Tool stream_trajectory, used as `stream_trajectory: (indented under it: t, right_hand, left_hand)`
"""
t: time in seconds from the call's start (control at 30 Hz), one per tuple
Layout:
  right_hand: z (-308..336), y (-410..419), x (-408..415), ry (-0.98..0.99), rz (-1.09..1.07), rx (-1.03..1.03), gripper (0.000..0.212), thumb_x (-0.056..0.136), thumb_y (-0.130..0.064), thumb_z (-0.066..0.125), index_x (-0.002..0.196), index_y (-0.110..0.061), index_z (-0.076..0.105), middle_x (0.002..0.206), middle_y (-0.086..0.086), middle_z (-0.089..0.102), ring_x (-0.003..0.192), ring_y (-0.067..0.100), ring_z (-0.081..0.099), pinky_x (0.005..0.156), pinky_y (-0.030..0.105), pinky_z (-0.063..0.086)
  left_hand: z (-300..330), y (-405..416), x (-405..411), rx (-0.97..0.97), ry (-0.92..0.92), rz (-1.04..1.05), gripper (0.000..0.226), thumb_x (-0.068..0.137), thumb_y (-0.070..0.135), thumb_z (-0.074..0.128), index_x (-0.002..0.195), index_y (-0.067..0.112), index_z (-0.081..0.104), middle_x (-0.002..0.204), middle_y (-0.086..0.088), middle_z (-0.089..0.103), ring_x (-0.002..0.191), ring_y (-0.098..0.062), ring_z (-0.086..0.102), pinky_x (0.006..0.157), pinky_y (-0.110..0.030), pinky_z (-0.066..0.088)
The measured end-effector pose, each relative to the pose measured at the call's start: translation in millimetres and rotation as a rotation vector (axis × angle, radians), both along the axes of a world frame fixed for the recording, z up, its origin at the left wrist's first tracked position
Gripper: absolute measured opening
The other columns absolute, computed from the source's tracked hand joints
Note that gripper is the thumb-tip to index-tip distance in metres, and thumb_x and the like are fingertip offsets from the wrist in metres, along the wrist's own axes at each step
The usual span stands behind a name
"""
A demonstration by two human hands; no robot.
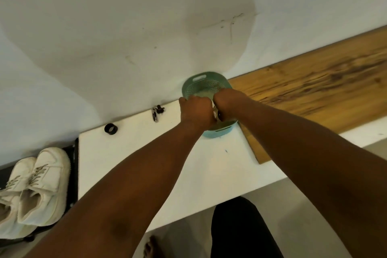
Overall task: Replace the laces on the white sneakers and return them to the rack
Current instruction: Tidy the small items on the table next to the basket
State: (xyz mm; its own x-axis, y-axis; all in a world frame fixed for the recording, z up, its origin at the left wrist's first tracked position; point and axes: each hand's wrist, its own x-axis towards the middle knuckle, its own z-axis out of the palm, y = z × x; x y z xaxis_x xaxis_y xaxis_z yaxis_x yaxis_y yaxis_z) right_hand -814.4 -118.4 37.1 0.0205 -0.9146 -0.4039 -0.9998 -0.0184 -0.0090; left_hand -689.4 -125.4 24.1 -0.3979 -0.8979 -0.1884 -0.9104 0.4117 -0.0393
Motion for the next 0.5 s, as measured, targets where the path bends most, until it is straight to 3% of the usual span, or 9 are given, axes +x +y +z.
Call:
stream_trajectory:
  t: [0.1, 0.2, 0.37, 0.5]
  right_hand:
    - [-12.7, -2.3, 2.2, -0.083, -0.067, 0.102, 0.034, 0.095, -0.030, 0.066, 0.122, -0.009, 0.065, 0.113, 0.009, 0.067, 0.094, 0.022, 0.060, 0.091, 0.033, 0.052]
    - [-27.5, -9.2, 6.7, -0.111, -0.196, 0.112, 0.040, 0.097, -0.028, 0.065, 0.131, -0.007, 0.060, 0.128, 0.012, 0.064, 0.113, 0.028, 0.064, 0.099, 0.037, 0.052]
    - [-38.9, -7.5, 6.4, -0.200, -0.169, 0.137, 0.026, 0.095, -0.020, 0.056, 0.117, -0.009, 0.066, 0.118, 0.015, 0.067, 0.109, 0.036, 0.064, 0.090, 0.047, 0.054]
    - [-24.9, -18.4, 15.2, -0.045, -0.143, 0.175, 0.033, 0.092, -0.030, 0.069, 0.118, -0.010, 0.065, 0.101, 0.007, 0.064, 0.102, 0.026, 0.065, 0.094, 0.037, 0.054]
  left_hand:
    - [-9.0, 1.1, -10.0, 0.080, -0.079, 0.033, 0.026, 0.082, 0.053, 0.065, 0.091, 0.030, 0.059, 0.072, 0.012, 0.047, 0.102, -0.019, 0.060, 0.106, -0.053, 0.029]
    - [-16.7, -1.3, -12.8, 0.187, -0.127, 0.072, 0.033, 0.084, 0.051, 0.064, 0.111, 0.032, 0.060, 0.087, 0.009, 0.060, 0.114, -0.024, 0.061, 0.116, -0.068, 0.008]
    - [-21.3, -3.6, -15.6, 0.277, -0.118, 0.118, 0.035, 0.086, 0.043, 0.063, 0.119, 0.031, 0.060, 0.072, 0.010, 0.050, 0.111, -0.023, 0.063, 0.114, -0.073, -0.007]
    - [-18.3, -10.9, -1.4, 0.281, 0.017, 0.087, 0.025, 0.087, 0.050, 0.063, 0.106, 0.034, 0.067, 0.083, 0.012, 0.060, 0.116, -0.019, 0.059, 0.114, -0.072, -0.012]
